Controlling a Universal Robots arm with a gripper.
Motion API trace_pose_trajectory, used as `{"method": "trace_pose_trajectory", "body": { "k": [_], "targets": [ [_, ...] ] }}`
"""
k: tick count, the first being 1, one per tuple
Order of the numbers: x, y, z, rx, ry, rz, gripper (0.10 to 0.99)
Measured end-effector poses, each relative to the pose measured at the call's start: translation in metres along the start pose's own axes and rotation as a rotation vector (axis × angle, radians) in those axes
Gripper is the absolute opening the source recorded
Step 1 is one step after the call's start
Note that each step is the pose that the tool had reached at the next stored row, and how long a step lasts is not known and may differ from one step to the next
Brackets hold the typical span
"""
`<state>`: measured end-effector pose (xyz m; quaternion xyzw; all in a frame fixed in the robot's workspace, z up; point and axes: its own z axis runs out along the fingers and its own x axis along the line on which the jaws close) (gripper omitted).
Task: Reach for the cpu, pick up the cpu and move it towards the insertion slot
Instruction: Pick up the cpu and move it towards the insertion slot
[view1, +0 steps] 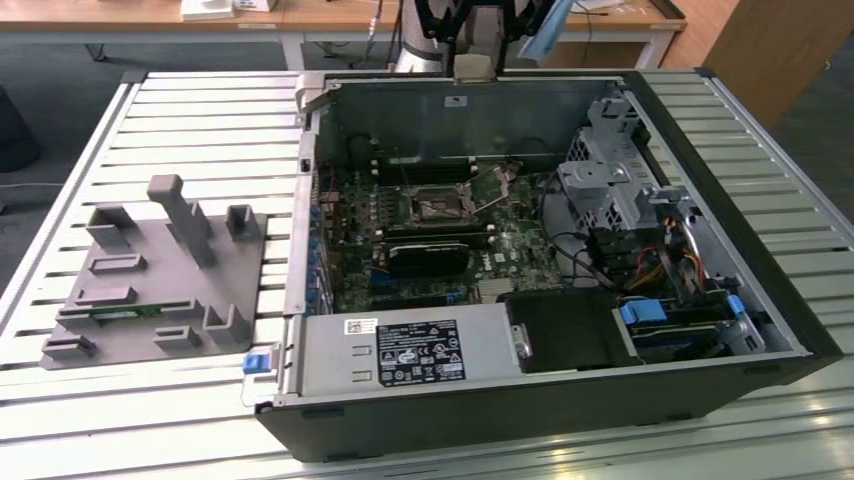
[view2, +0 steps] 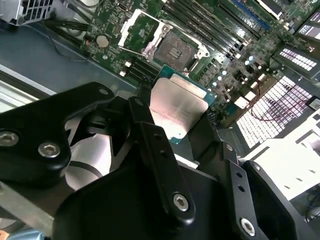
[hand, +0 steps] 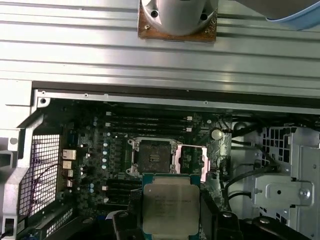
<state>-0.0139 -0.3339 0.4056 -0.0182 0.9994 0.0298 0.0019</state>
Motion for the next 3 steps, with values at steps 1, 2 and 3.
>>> {"method": "trace_pose_trajectory", "body": {
  "k": [1,2,3],
  "targets": [
    [0.0000,0.0000,0.0000,0.000,0.0000,0.000,0.545],
    [0.0000,0.0000,0.0000,0.000,0.0000,0.000,0.545],
    [0.0000,0.0000,0.0000,0.000,0.0000,0.000,0.545]
  ]
}}
